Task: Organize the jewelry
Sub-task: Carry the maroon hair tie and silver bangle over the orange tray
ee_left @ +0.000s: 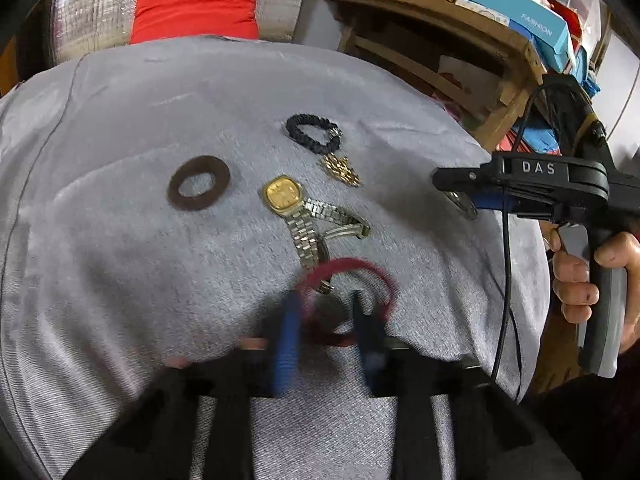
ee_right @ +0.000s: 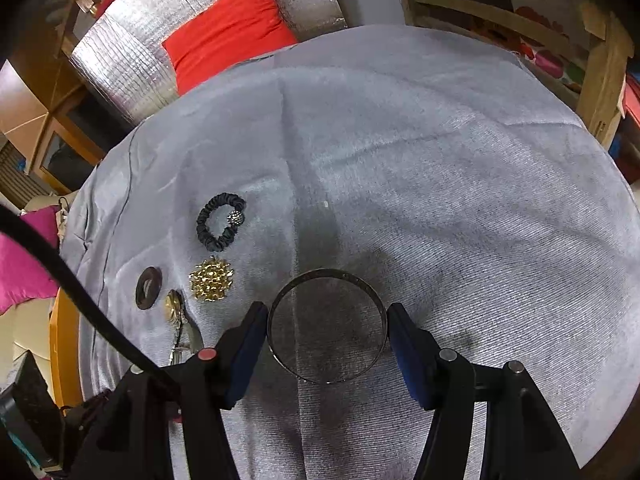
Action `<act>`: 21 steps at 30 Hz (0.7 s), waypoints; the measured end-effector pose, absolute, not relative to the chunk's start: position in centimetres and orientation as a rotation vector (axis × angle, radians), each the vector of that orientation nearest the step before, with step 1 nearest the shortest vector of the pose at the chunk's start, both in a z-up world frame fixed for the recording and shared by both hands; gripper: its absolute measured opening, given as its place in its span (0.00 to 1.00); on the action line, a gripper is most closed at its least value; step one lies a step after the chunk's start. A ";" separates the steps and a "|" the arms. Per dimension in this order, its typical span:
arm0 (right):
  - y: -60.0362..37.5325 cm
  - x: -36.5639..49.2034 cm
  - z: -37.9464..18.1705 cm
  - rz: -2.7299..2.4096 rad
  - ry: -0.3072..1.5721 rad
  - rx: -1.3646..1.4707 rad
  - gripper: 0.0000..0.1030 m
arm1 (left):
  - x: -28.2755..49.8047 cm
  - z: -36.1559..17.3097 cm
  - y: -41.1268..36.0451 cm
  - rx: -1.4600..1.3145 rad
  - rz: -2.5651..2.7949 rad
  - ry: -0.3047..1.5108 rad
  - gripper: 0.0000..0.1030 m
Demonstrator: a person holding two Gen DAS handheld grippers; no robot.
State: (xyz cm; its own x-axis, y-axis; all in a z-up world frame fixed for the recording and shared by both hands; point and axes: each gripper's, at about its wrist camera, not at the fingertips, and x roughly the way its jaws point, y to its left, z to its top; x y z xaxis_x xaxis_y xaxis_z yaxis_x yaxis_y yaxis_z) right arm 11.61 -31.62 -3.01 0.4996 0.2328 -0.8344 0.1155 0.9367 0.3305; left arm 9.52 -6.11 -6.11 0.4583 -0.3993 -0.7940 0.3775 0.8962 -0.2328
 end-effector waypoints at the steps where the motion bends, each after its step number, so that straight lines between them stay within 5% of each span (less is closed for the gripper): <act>1: -31.5 11.8 -2.9 0.074 1.050 0.365 0.62 | 9.5 -6.2 -6.2 -0.017 -0.472 0.986 0.08; 21: -22.6 10.9 0.0 0.331 0.888 0.337 0.62 | 4.2 2.1 4.5 -0.169 -0.226 0.711 0.05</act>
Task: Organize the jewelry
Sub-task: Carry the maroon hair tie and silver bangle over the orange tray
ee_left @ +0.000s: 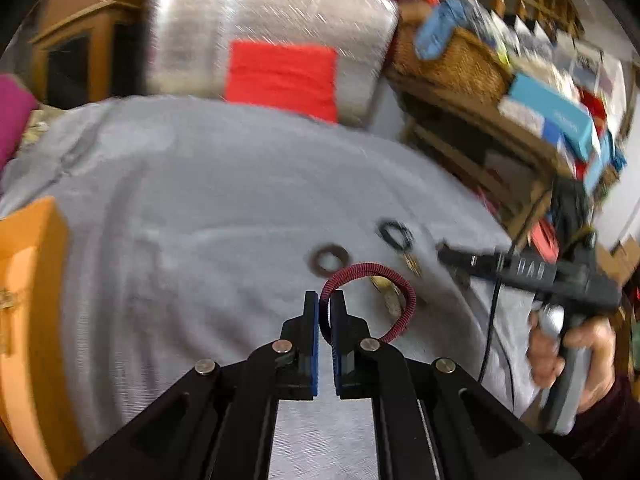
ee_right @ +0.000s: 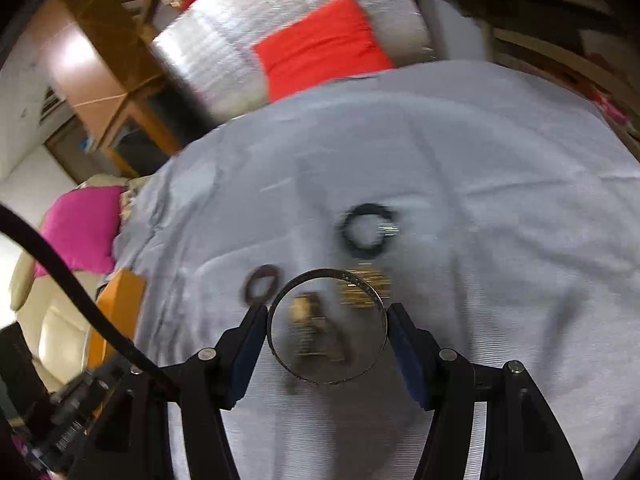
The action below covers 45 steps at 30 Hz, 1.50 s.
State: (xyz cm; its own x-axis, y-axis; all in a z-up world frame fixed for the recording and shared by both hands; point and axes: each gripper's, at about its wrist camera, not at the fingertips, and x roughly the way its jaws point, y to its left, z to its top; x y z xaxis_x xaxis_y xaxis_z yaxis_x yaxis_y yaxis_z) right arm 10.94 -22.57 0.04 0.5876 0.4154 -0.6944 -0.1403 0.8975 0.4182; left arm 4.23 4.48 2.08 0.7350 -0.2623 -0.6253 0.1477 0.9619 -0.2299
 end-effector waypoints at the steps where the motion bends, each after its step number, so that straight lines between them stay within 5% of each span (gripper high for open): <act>1: -21.3 10.7 0.3 0.359 0.873 0.328 0.62 | 3.6 2.9 5.6 -0.179 -0.199 0.677 0.05; 9: -10.5 8.0 3.1 0.593 0.795 0.251 0.62 | -1.6 5.6 19.5 -0.309 0.153 0.498 0.05; 16: 3.3 7.8 6.8 0.812 0.842 0.191 0.62 | -5.7 1.6 30.9 -0.474 0.449 0.638 0.05; 30: 22.9 9.2 1.1 0.853 1.211 0.237 0.62 | -5.7 -4.6 33.5 -0.602 0.558 0.888 0.05; 45: 24.9 10.2 -2.5 0.680 1.215 0.035 0.64 | -4.2 -7.6 35.4 -0.671 0.586 0.989 0.05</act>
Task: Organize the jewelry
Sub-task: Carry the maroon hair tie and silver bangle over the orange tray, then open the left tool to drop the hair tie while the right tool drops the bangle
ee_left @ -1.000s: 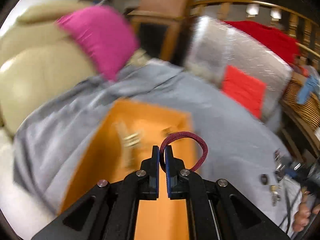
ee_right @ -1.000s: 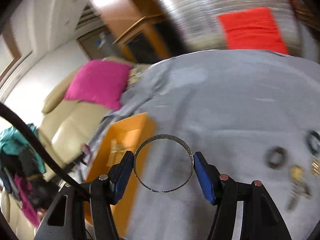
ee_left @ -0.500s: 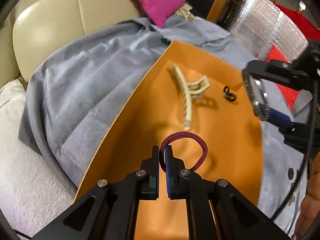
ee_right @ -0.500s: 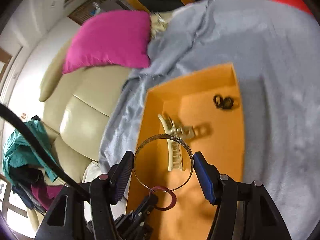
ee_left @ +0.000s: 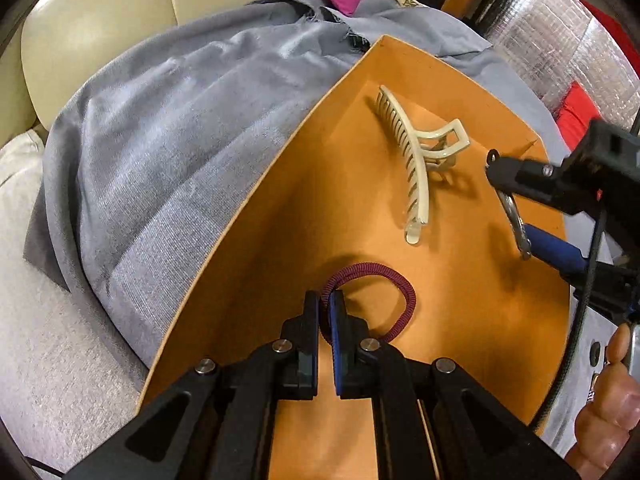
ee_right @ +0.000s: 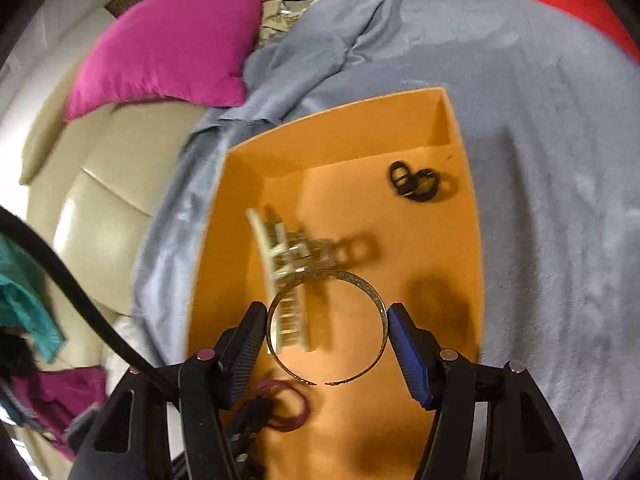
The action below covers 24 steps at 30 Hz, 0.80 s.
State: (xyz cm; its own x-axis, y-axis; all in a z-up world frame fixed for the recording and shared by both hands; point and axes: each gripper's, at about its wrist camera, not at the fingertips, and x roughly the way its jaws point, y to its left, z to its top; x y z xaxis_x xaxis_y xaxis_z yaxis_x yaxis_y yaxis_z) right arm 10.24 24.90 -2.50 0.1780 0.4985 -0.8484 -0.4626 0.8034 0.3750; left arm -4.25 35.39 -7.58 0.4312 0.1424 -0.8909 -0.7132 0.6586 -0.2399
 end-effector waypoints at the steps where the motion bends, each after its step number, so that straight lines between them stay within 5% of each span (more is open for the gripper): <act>1: 24.9 10.3 -2.5 0.674 1.208 0.022 0.64 | -4.2 -7.6 35.4 -0.667 0.587 0.991 0.05; 11: 23.1 10.6 -1.9 0.713 1.205 0.075 0.64 | -4.0 -7.1 35.3 -0.692 0.590 0.969 0.09; 15: 21.2 10.1 -0.5 0.750 1.154 0.117 0.64 | -4.0 -5.8 34.5 -0.676 0.578 0.910 0.32; 24: 14.8 9.5 3.3 0.761 1.031 0.159 0.64 | -3.0 -1.5 30.4 -0.483 0.621 0.746 0.45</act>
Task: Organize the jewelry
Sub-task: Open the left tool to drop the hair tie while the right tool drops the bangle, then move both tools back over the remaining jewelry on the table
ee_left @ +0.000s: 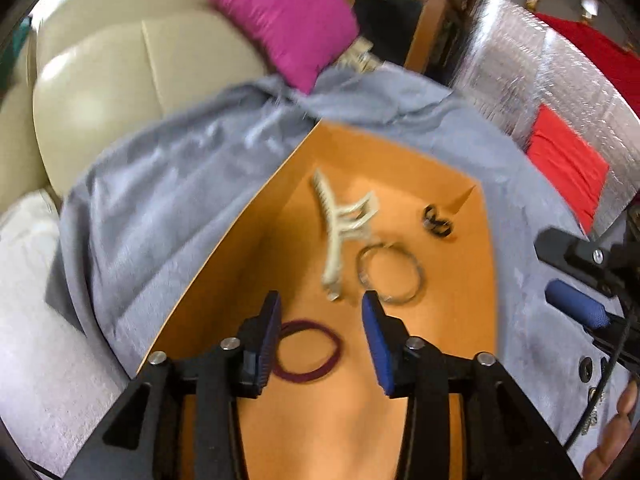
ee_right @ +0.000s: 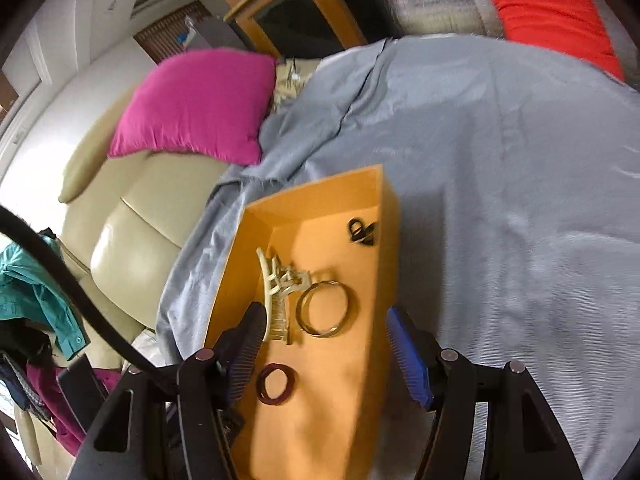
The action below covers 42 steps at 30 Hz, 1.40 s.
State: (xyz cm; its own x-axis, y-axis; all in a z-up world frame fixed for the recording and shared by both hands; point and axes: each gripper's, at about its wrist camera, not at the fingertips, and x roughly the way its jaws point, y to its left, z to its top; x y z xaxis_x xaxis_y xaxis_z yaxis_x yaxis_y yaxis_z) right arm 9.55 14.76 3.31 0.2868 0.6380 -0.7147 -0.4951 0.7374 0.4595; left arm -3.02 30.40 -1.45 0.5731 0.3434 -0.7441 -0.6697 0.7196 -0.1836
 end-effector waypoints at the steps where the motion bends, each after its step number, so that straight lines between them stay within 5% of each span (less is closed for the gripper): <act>1: 13.7 9.7 3.7 0.757 1.021 0.168 0.64 | -2.9 -1.0 29.8 -0.460 0.624 0.730 0.47; 24: -24.6 12.2 0.6 0.460 0.889 0.601 0.57 | 5.2 0.6 8.0 -0.072 0.197 0.709 0.60; 42: -32.1 14.0 -3.9 0.392 0.953 0.831 0.52 | 8.6 -3.4 -4.9 -0.079 -0.278 0.878 0.61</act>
State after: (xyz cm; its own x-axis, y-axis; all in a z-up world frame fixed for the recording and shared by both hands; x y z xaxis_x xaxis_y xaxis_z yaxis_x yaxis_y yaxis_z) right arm 14.03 -32.14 -3.90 0.5422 0.6286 -0.5576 0.0543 0.6360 0.7698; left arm 8.56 -4.91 -3.40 0.6053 -0.2721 -0.7480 0.2075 0.9612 -0.1817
